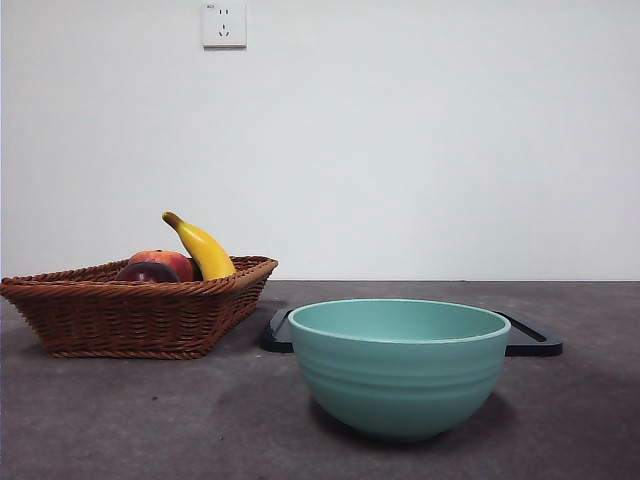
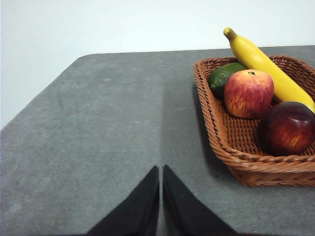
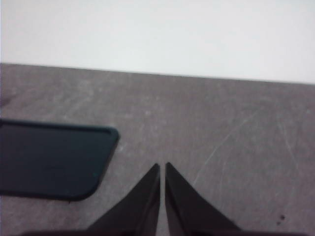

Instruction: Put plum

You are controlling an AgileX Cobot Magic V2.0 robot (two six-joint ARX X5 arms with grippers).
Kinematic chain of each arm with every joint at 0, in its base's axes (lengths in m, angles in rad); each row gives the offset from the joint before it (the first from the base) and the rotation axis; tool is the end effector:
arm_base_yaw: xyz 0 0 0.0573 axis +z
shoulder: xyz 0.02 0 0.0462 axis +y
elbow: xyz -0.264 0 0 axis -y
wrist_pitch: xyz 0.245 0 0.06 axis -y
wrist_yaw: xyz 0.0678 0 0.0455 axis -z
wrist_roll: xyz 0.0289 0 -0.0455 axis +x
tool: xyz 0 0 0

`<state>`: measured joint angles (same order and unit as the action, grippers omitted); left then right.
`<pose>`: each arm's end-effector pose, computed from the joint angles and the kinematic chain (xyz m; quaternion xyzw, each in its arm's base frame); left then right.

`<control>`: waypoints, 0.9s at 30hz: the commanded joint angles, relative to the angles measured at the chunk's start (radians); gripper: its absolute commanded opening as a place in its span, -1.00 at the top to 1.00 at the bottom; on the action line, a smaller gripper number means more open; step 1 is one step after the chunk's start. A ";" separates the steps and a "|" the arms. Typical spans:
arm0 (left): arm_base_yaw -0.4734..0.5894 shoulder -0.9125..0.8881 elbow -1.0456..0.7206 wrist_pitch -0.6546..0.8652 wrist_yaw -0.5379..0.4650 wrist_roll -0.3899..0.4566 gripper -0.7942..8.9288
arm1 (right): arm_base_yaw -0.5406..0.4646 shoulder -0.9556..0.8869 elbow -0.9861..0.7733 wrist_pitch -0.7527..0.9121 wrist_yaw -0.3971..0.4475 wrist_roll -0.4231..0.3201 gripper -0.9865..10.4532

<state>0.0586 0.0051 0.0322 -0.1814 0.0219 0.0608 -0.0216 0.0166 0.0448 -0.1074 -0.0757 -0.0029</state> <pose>0.0947 0.0049 0.1566 0.0272 0.0775 0.0159 0.9965 0.0956 0.0001 0.1671 0.0005 0.0395 0.0271 0.9989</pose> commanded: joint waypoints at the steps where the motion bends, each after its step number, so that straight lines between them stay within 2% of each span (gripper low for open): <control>1: 0.002 -0.002 -0.021 -0.006 -0.004 -0.006 0.82 | -0.002 -0.013 -0.029 0.011 0.002 0.045 0.81; 8: 0.002 -0.002 -0.021 -0.006 -0.004 -0.006 0.82 | -0.002 -0.013 -0.034 -0.070 0.002 0.055 0.81; 27: 0.002 -0.002 -0.021 -0.006 -0.004 -0.006 0.82 | -0.002 -0.013 -0.034 -0.049 0.002 0.055 0.81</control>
<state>0.0586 0.0051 0.0322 -0.1814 0.0219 0.0608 -0.0216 0.0051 0.0158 -0.1635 -0.0753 0.0418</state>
